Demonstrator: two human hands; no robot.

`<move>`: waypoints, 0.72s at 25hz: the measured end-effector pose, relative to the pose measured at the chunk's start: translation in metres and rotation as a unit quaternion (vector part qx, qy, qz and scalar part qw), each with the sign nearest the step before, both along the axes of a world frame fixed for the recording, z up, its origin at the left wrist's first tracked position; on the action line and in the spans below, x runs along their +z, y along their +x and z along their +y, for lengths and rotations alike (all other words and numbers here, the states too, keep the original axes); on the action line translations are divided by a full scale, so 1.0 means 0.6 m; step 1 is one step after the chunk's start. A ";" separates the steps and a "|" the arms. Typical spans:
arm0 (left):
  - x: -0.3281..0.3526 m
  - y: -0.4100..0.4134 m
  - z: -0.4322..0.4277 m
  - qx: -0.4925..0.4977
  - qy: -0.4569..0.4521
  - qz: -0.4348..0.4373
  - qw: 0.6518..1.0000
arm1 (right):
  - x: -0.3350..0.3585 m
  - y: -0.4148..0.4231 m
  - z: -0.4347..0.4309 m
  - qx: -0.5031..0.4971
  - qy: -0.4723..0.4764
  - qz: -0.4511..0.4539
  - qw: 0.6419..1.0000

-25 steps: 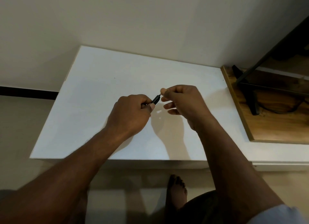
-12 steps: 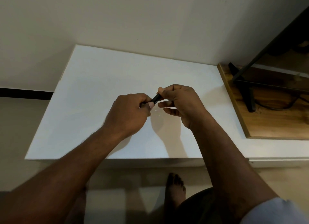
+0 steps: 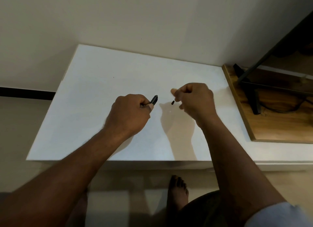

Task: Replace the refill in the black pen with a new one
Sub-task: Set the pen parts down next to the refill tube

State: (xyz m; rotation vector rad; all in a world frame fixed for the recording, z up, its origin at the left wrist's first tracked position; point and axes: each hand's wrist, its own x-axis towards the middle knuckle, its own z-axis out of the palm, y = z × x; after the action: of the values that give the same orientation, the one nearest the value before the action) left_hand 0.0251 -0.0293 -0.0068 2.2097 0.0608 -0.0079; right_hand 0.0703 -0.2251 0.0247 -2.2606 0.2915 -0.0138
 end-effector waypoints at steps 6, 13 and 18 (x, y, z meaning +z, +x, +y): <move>-0.002 0.000 -0.002 0.026 -0.004 0.035 0.999 | -0.028 -0.006 0.027 0.033 -0.155 -0.025 0.987; -0.008 -0.002 -0.008 0.028 0.019 0.048 0.998 | 0.005 -0.005 0.009 -0.023 -0.085 -0.056 0.995; -0.010 -0.003 -0.015 0.034 0.013 0.061 0.997 | 0.016 -0.028 0.032 0.101 -0.041 0.085 0.990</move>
State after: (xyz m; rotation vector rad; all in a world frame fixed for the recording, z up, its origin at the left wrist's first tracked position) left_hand 0.0234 -0.0385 -0.0129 2.2308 0.2050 -0.1057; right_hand 0.0536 -0.2059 0.0342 -2.3664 0.1532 0.2780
